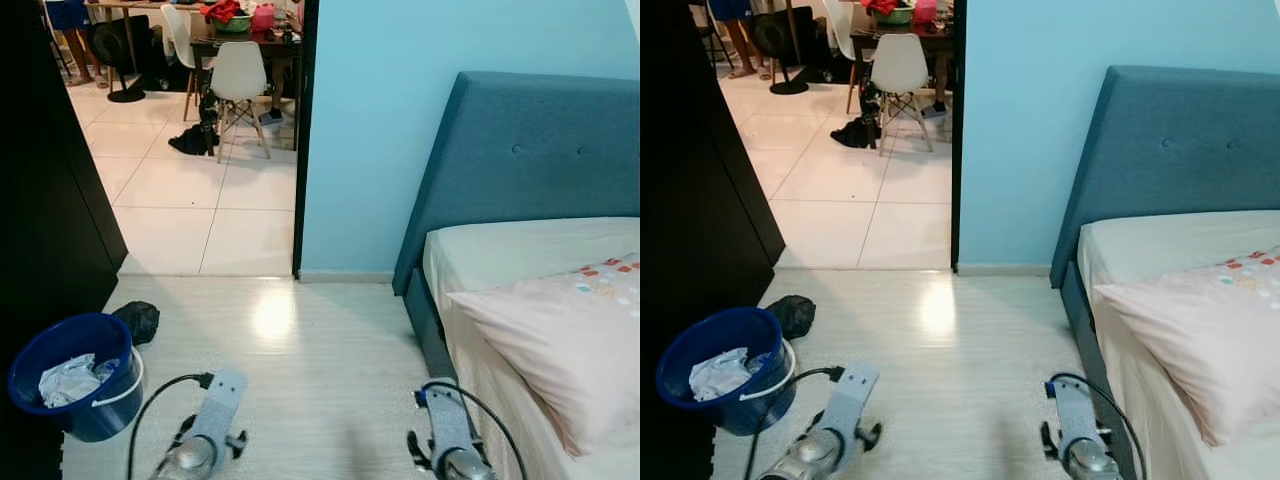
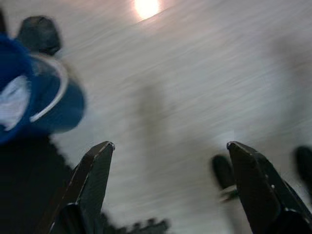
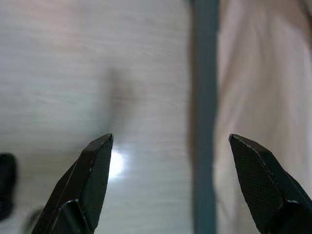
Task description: Clean up the room
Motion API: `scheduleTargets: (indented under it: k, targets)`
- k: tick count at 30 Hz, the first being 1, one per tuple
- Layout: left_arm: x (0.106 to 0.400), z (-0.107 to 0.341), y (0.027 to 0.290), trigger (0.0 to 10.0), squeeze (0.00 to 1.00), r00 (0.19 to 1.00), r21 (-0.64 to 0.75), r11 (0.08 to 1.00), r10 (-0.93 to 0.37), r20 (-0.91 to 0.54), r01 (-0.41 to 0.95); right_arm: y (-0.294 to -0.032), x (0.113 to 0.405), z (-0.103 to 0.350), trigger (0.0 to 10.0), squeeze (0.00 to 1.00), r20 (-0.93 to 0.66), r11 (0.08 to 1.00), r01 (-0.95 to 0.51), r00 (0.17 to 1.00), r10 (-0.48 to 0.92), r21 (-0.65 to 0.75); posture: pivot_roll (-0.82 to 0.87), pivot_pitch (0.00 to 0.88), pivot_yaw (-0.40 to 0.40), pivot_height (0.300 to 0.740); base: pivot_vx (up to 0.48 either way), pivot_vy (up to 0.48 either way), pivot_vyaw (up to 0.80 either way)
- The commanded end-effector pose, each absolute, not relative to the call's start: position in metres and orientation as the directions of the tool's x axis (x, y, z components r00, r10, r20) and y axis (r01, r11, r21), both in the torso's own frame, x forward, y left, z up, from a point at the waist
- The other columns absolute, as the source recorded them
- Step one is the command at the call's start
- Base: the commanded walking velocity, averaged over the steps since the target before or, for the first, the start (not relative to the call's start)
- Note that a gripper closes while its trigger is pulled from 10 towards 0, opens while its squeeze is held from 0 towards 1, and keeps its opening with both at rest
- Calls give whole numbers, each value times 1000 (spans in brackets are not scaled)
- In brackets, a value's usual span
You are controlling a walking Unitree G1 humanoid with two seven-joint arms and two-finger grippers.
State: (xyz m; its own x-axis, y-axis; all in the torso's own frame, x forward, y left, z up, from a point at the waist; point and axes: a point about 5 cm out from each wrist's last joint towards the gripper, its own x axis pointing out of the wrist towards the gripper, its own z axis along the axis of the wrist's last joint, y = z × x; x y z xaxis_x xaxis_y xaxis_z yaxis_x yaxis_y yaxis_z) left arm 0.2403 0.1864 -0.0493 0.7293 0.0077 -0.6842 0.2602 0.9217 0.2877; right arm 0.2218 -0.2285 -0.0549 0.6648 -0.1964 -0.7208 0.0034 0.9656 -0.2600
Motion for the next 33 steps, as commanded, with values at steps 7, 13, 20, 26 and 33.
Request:
scheduleTargets:
  k: [7, 13, 20, 26, 33]
  targets:
    - [225, -59, 191, 10000, 0, 690, 206, 964, 33, -723, 170, -226, 212, -62, 10000, 0, -749, 979, 34, 639, -176, -201, 31, 0, -55, 740, 0, 0, 0]
    - [214, -68, 174, 10000, 0, 655, 8, 999, -28, -755, 52, -206, 205, -70, 10000, 0, -774, 996, 80, 629, -75, -32, 32, 0, -55, 740, 0, 0, 0]
    - [205, -75, 165, 10000, 0, 624, -36, 998, -57, -779, 46, -200, 201, -73, 10000, 0, -786, 996, 74, 612, -83, -48, 16, 0, -54, 740, 0, 0, -668]
    - [199, -78, 168, 10000, 0, 611, -66, 997, -76, -788, 39, -206, 194, -76, 10000, 0, -802, 994, 97, 588, -104, -57, 19, 0, -60, 740, 0, 0, -673]
    - [200, -76, 172, 10000, 0, 634, -75, 997, -76, -770, 29, -209, 192, -77, 10000, 0, -806, 993, 98, 581, -113, -69, 19, 0, -60, 740, 0, 0, -683]
